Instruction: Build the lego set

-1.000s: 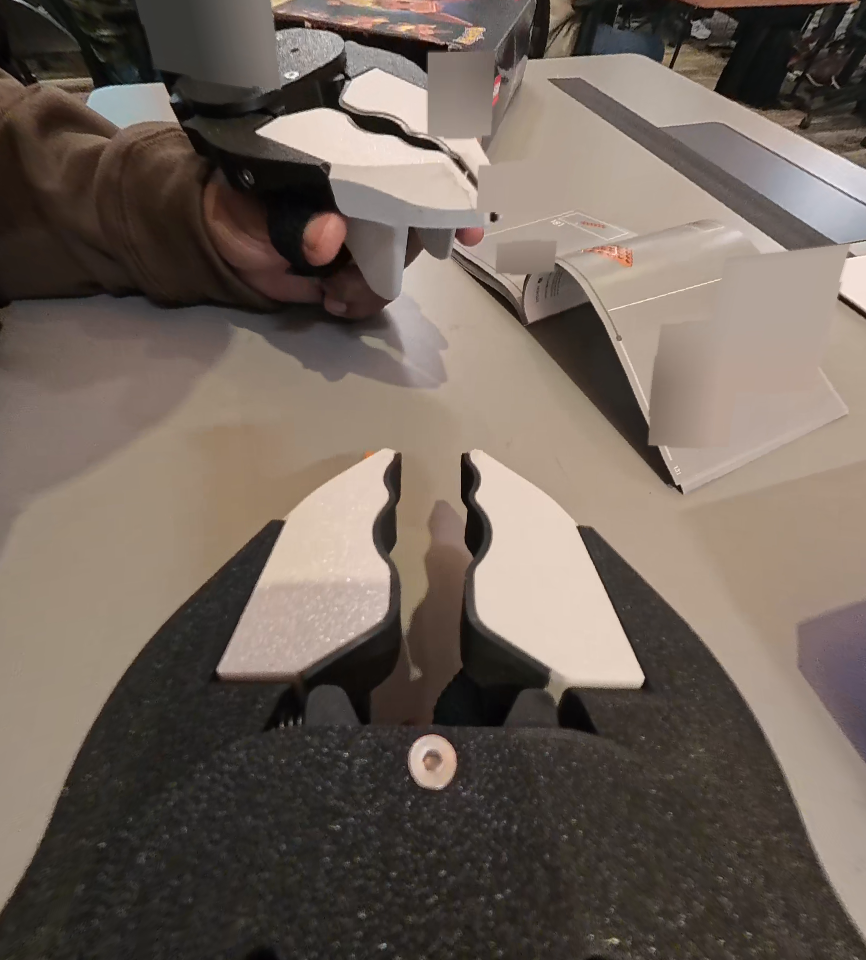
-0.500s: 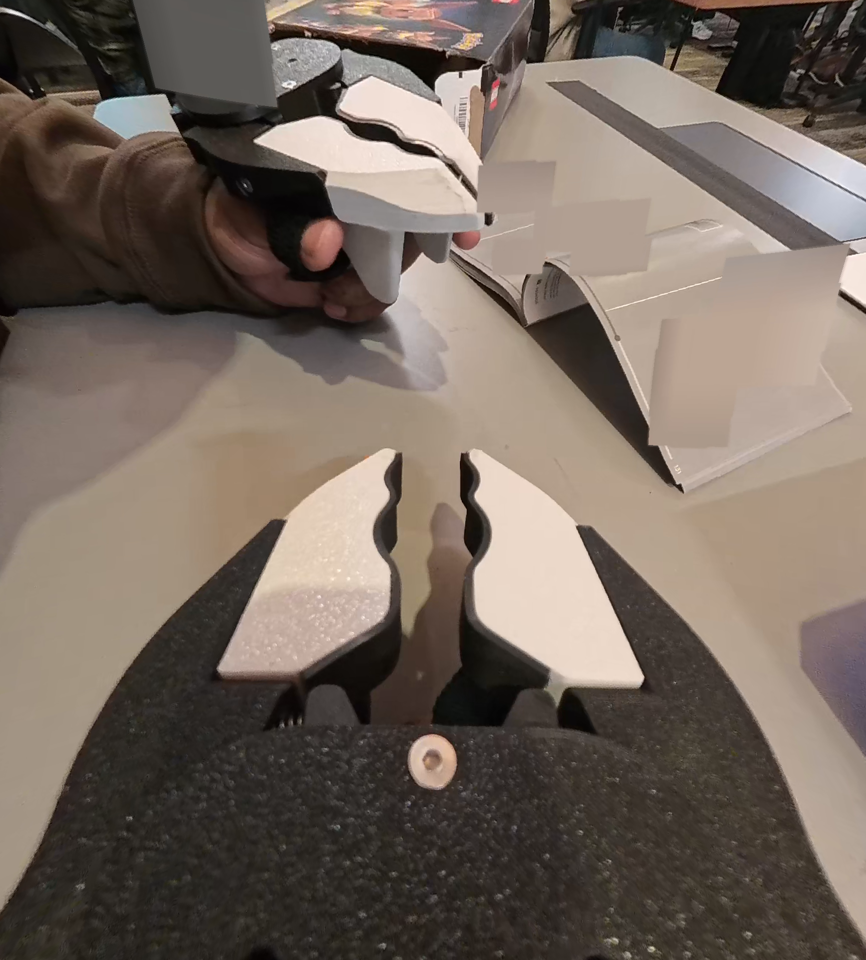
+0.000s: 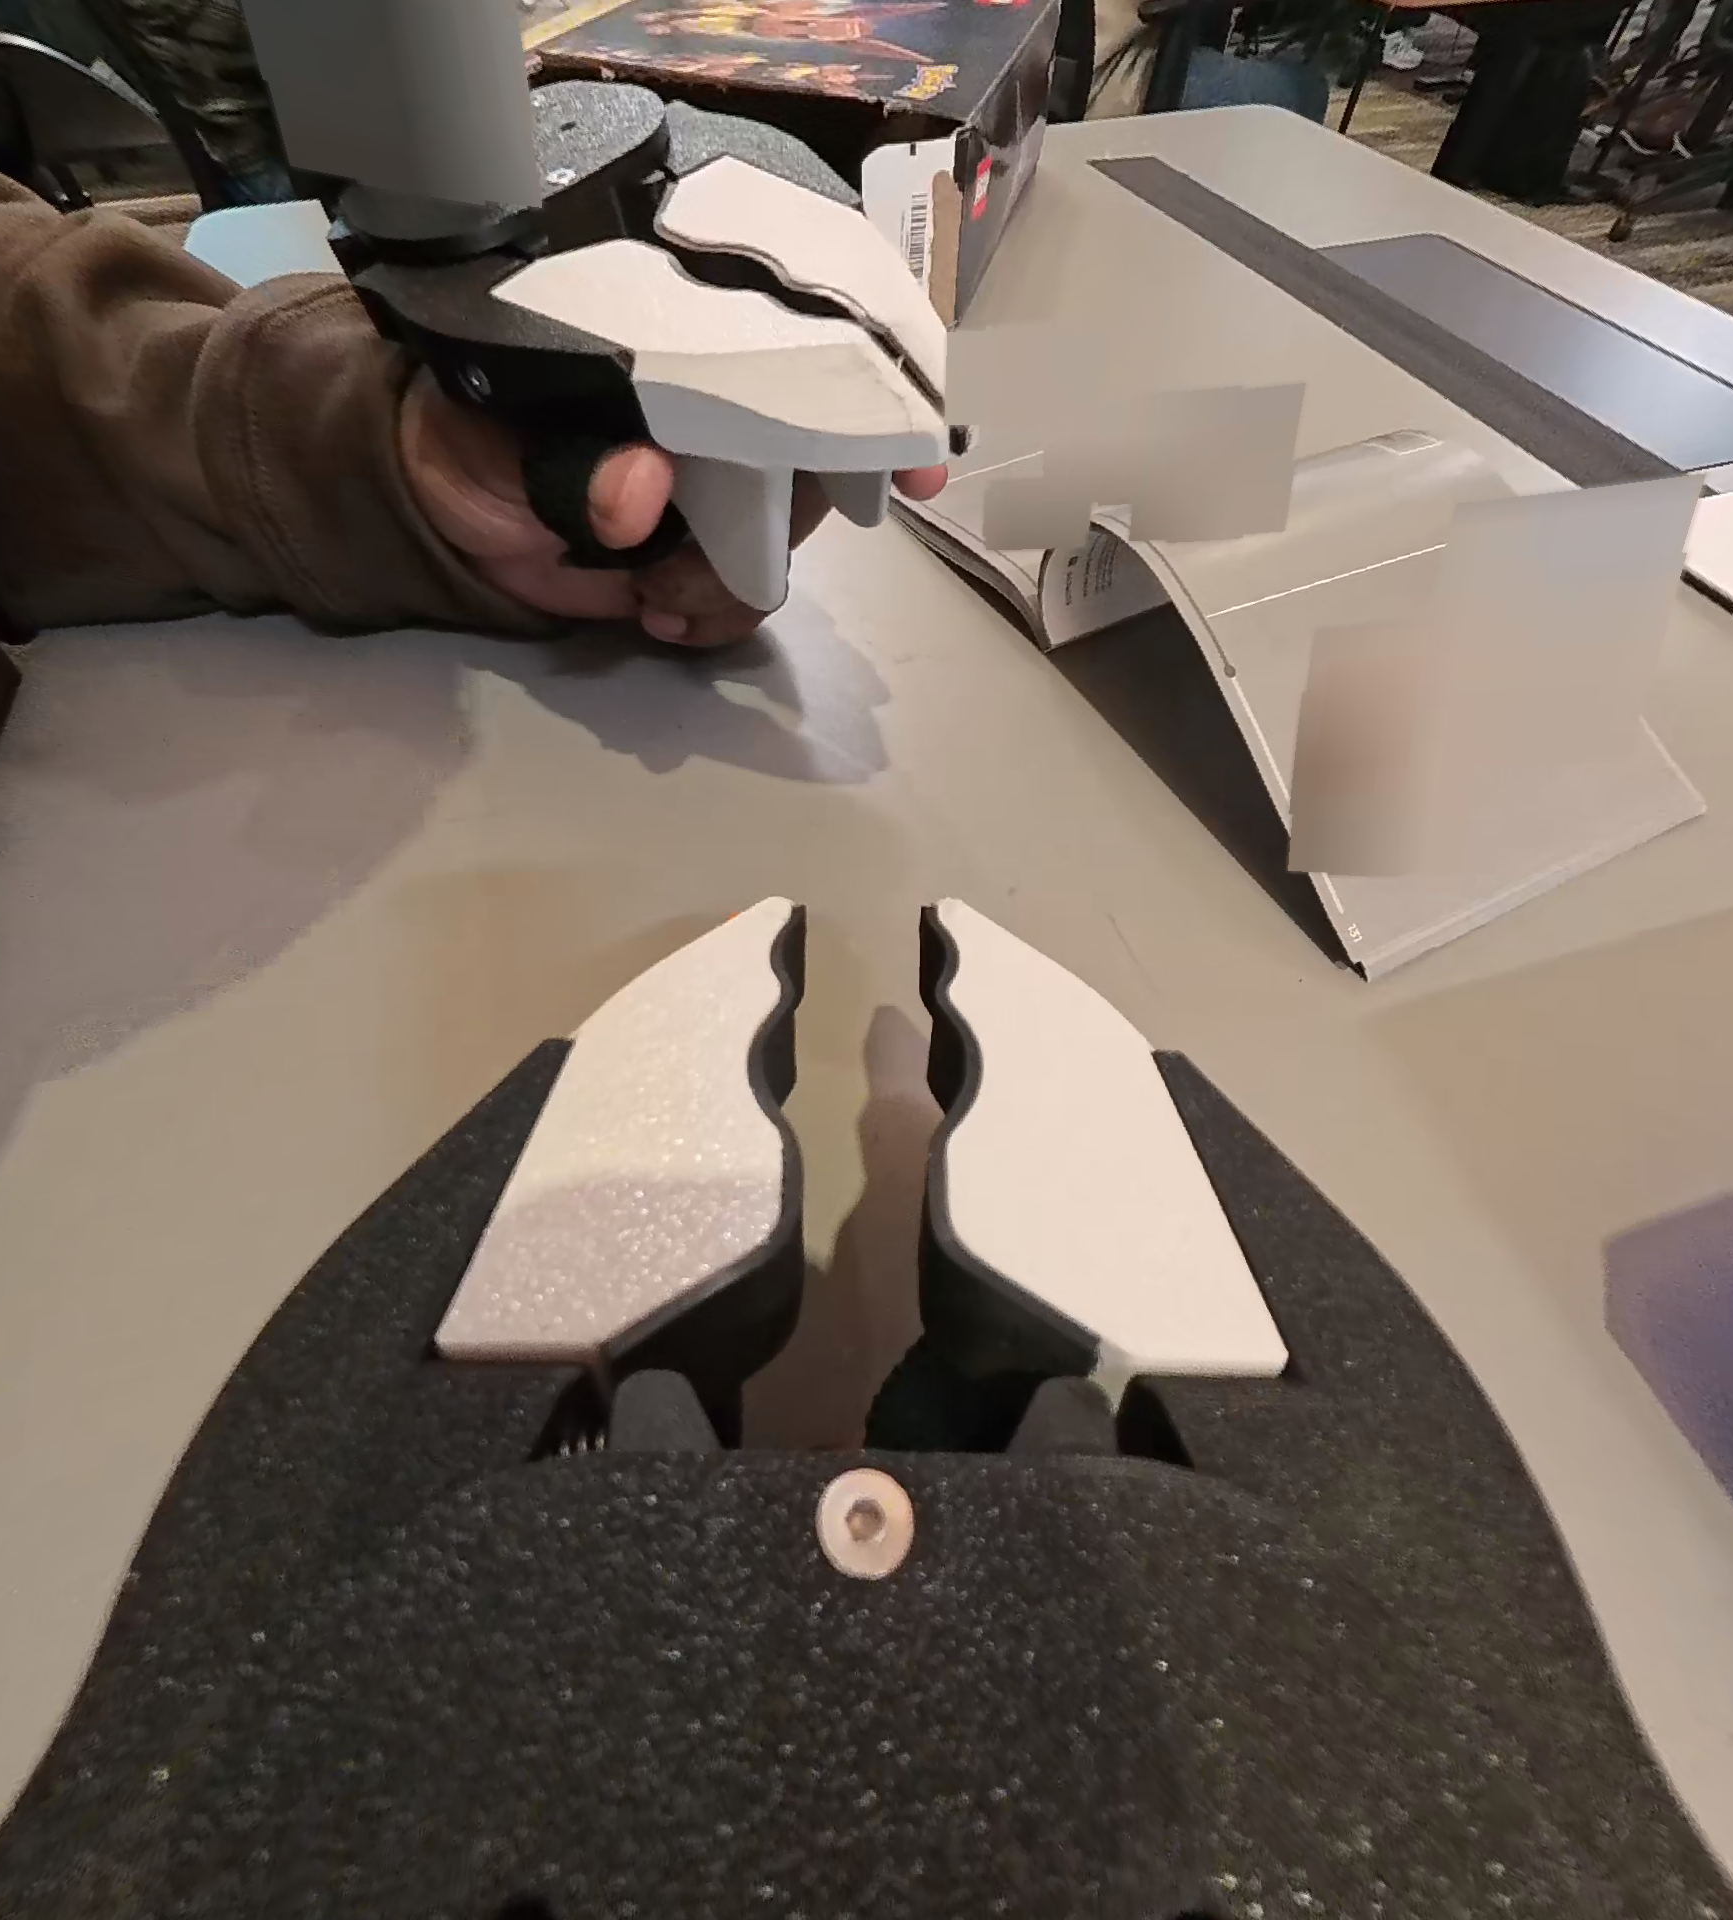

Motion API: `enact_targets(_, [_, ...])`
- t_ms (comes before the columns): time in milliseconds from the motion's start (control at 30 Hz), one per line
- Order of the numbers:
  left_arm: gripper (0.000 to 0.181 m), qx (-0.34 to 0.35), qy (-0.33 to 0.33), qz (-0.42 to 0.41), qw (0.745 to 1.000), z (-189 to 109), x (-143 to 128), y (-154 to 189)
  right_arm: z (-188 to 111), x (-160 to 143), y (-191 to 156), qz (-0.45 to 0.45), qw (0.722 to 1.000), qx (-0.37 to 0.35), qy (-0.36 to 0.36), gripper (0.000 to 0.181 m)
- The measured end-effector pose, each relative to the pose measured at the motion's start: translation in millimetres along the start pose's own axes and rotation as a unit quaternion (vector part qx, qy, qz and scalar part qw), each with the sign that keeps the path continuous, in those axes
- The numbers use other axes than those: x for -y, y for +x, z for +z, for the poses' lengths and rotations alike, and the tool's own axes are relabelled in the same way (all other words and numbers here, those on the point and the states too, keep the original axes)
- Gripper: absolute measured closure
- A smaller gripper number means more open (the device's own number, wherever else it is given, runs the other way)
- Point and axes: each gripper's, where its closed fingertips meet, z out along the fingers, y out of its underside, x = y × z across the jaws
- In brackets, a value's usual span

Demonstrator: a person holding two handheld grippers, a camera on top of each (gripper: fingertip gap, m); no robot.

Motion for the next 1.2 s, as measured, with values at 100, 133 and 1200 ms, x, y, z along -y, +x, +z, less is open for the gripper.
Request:
enact_targets(100, [0.18, -0.001, -0.001, 0.0, 1.0, 0.4, -0.3, 0.1, -1.3, 0.9, -0.6, -0.004, 1.0, -0.004, 0.005, 0.161])
enact_targets(133, [0.18, -0.001, -0.002, -0.001, 1.0, 0.6, -0.5, 0.0, -2.1, 1.1, -1.7, -0.003, 1.0, -0.003, 0.006, 0.161])
enact_targets(1200, [0.18, 0.022, -0.01, 0.021, 0.999, 4.4, -4.1, -11.4, -150.1, 50.4, 125.2, -0.075, 0.969, -0.228, 0.049, 0.162])
